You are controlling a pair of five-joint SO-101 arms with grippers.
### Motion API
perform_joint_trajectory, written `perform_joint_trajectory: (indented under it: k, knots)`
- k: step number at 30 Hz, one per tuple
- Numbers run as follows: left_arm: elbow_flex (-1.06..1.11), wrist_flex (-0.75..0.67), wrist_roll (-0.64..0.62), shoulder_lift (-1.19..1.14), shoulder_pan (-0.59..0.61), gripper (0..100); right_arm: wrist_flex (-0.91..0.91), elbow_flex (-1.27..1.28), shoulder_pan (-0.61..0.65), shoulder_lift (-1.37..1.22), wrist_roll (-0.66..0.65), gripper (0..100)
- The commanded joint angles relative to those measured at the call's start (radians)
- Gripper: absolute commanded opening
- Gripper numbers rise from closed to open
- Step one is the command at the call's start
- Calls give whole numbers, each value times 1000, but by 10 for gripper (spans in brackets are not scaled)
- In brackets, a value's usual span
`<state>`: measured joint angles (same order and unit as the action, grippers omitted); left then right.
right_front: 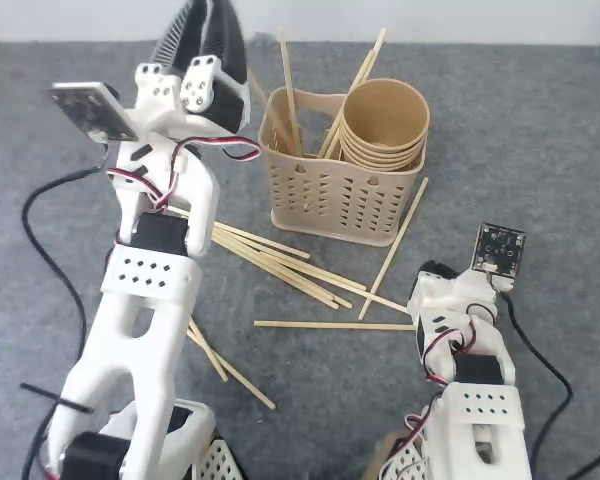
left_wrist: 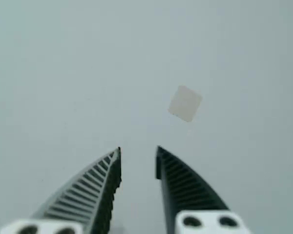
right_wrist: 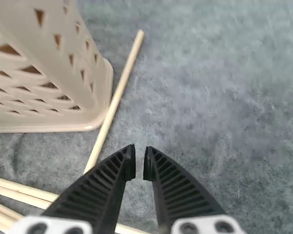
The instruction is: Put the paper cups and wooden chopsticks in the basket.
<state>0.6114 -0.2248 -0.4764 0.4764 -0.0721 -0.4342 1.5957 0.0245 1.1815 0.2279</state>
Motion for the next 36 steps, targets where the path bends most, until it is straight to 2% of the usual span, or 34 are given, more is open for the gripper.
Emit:
perform_joint_trajectory:
  k: [1,6,13,15,17,19,21,27,28,30,34,36]
  knots:
    - [-27,95,-11,20,-9,265,28,-3,-12,16,-21,44]
    - [-140,436,-12,98,37,275,27,-3,-15,16,-21,44]
    - [-308,1100,-12,183,170,276,24,-3,-16,16,-21,44]
    - [-294,1218,-12,158,216,276,24,-5,-18,16,-21,44]
    - [-228,1264,-12,107,261,276,22,-5,-18,16,-21,44]
    - [-125,1237,-12,43,316,276,22,-9,-25,16,-17,44]
    - [-10,1126,-12,-28,358,276,22,-15,-56,16,26,47]
    - [309,583,-6,-207,371,276,-108,-78,-54,15,64,47]
    - [314,543,-6,-209,384,275,-127,-83,-38,15,66,47]
    - [309,539,-9,-212,411,275,-148,-92,2,15,69,47]
    - [309,537,-8,-213,410,275,-208,-137,139,13,169,49]
    - [311,537,-6,-213,411,275,-214,-167,162,13,218,49]
